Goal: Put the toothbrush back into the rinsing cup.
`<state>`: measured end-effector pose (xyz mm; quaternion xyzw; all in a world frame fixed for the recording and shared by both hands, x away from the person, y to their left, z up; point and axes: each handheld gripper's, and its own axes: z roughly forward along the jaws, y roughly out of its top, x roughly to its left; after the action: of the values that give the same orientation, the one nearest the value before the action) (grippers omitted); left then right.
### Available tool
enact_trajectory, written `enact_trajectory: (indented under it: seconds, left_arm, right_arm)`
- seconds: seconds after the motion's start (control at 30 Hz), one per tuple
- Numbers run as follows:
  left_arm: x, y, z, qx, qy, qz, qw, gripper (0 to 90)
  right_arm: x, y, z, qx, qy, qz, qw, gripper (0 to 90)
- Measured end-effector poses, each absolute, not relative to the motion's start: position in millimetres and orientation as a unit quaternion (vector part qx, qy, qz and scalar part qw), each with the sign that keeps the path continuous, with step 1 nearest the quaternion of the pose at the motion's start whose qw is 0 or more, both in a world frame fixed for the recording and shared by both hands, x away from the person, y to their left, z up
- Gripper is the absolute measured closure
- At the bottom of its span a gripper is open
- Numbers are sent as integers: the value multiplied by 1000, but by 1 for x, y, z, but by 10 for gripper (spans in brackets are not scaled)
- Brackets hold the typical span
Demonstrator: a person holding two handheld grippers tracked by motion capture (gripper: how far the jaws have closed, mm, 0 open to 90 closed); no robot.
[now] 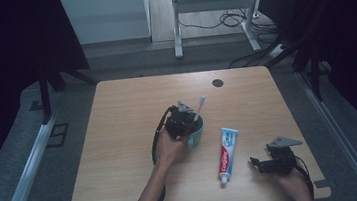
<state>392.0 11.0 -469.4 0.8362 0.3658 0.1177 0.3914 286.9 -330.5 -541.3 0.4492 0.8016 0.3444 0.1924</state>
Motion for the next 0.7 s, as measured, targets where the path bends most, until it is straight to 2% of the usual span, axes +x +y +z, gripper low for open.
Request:
enact_trajectory:
  seconds: [0.7]
  left_arm:
    - [382,11,-444,839,347,162,387,460]
  right_arm:
    - [287,-331,-541,448,802,345,193,122]
